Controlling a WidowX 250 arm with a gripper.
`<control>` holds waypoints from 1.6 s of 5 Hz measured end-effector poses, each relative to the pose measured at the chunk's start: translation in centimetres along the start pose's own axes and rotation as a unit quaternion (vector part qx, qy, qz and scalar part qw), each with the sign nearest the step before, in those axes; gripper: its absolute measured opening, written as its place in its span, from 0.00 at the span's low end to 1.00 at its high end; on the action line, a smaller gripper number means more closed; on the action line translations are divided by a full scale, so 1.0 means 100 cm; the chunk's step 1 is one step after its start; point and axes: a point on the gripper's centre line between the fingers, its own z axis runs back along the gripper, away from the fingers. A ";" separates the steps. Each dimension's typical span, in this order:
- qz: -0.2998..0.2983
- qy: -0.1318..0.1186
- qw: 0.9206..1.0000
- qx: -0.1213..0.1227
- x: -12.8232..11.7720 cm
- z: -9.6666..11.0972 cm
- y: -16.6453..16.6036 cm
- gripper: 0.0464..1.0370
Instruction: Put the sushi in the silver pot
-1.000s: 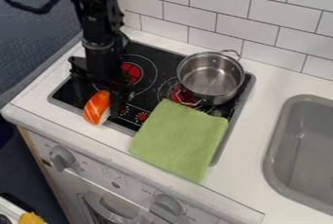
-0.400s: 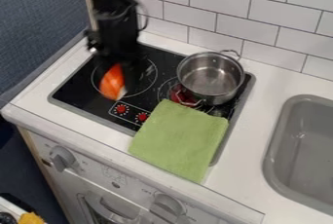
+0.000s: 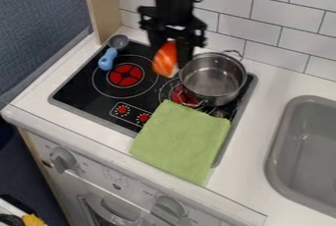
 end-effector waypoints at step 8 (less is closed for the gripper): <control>0.005 -0.035 0.999 0.016 0.025 -0.006 -0.013 0.96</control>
